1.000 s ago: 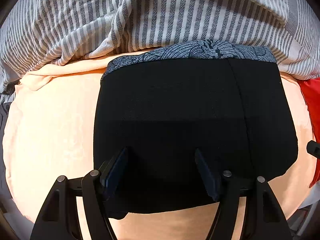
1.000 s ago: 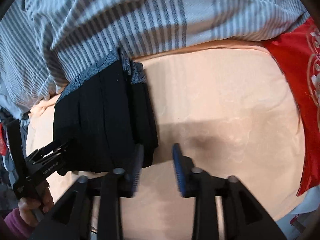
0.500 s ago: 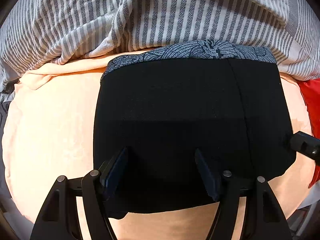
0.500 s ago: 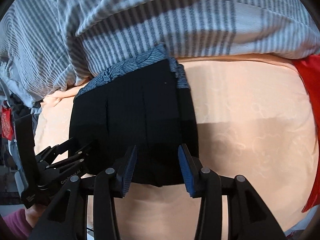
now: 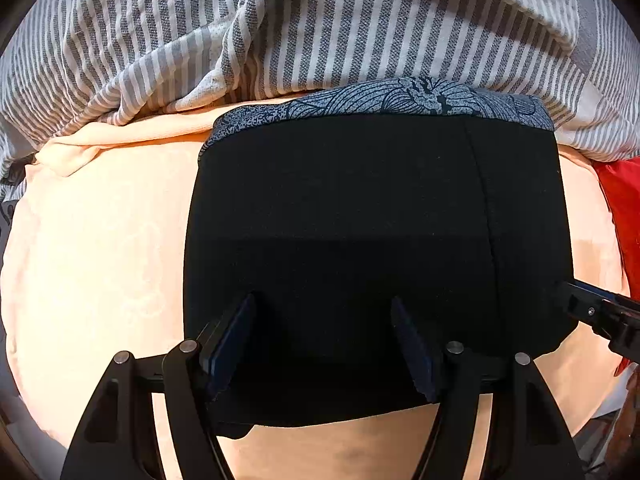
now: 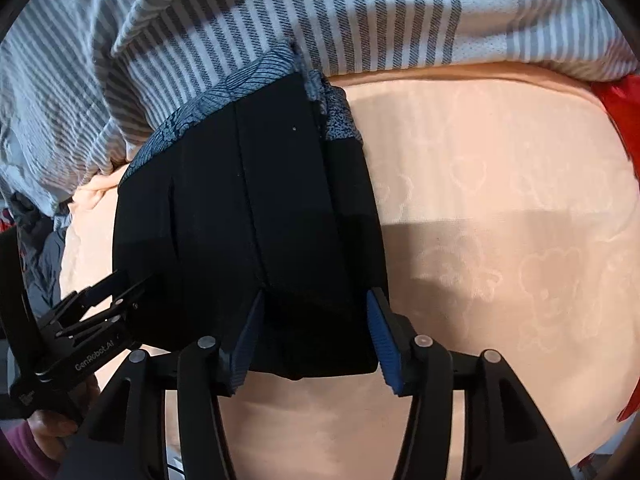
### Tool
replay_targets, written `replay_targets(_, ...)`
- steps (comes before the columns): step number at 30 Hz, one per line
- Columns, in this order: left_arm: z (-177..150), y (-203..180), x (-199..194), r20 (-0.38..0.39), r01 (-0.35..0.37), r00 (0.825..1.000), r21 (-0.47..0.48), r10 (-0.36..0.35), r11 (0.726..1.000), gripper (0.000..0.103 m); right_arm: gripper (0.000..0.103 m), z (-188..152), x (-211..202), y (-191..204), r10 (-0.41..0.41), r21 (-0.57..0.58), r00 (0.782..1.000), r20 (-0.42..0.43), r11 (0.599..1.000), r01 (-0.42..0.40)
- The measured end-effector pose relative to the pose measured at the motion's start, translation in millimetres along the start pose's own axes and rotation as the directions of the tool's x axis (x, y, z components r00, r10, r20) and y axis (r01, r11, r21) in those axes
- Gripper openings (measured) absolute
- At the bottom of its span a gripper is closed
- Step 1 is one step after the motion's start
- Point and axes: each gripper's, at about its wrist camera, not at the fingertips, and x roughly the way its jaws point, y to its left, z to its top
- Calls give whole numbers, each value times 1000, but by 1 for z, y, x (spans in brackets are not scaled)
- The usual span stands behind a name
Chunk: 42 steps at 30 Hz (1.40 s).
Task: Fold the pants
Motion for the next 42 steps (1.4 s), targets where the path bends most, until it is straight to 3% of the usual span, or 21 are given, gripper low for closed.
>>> replay_targets(3,2,2,0,-11,4,1000,3,-4,1000,71,65,0,2,-4,5,20,1000,-7,1000,-5)
replay_targets(7,10,9,-12,5,0,1000,-8,0,1000,71,65,1,0,-10,22,56,999,-26,998,-21)
replay_targets(11,27,31,-26,58,-27,998,-58,30,998,71,48,11,-24,2,-9,13,998,60,1000,8)
replay_targets(14,43,49,-27,68,-50,996,-96,56,994,71,47,32,-38,6,5,2,993,122,1000,-6)
replay_targets(21,74,69,-25,75,-49,995,-153,61,987,71,48,97,-25,-7,104,59,984,148,992,-113)
replay_targets(28,83,48,-11,55,-37,997,-156,46,987,71,47,123,-6,-5,197,8,976,90,980,-198)
replay_targets(29,83,44,-8,50,-33,998,-156,41,987,71,45,126,-5,-4,202,-2,976,83,979,-203)
replay_targets(30,83,42,-8,48,-32,998,-151,40,988,71,32,128,-3,-3,207,-6,975,80,978,-207)
replay_targets(33,87,34,-7,48,-48,997,-117,54,992,71,12,131,1,-6,219,2,974,48,976,-220)
replay_targets(36,93,30,-7,54,-54,997,-107,60,993,71,10,129,-7,-11,184,-25,982,46,983,-183)
replay_targets(39,94,29,-2,38,-50,998,-110,55,993,71,10,123,-6,-8,98,-91,994,39,991,-94)
replay_targets(42,85,22,11,3,-49,999,-86,49,995,71,12,123,3,-18,76,-51,997,24,996,-74)
